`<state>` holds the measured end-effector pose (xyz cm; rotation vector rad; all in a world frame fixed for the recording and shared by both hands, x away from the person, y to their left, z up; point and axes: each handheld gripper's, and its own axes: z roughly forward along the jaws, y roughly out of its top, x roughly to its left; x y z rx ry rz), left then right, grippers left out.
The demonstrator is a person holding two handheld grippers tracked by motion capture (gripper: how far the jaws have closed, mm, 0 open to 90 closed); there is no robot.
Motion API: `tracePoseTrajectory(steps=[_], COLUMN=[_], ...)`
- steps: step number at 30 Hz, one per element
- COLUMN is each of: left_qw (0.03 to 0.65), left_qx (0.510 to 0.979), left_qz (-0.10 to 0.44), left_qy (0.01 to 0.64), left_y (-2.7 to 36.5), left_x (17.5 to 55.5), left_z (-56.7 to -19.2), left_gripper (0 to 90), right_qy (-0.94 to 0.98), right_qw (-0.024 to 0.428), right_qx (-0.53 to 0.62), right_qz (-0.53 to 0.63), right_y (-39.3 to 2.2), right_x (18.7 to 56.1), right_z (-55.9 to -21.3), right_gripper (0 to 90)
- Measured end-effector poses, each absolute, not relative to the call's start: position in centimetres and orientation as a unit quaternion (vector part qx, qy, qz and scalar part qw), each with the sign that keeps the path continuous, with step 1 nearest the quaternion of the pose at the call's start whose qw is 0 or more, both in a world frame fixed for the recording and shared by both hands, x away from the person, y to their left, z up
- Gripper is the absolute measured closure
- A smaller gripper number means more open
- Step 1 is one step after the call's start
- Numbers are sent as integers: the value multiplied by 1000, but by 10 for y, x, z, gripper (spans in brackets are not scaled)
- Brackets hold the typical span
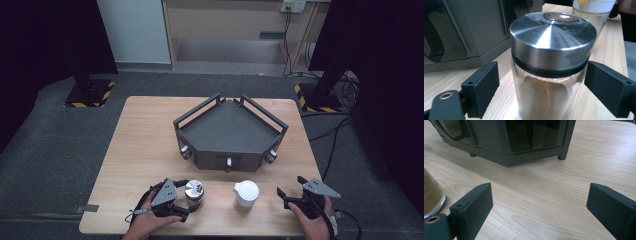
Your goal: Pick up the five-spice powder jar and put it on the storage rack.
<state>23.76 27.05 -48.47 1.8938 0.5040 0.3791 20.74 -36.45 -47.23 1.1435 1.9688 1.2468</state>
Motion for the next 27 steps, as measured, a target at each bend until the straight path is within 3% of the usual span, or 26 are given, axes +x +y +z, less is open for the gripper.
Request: tracePoseTrajectory(steps=[13,18,27], left_qw=[541,549,553], left_qx=[795,796,793], left_qz=[166,157,151], left_qy=[216,203,207], left_y=[264,264,266], left_x=[238,243,243], left_z=[-488,-490,-489], left_gripper=[182,292,296], right_qy=[731,732,730], right_qw=[269,269,271], right_qx=[423,423,422], right_qz=[463,462,465], right_y=[-364,-364,-365], right_x=[207,208,207], right_z=[-472,-472,-471], right_gripper=[72,72,72])
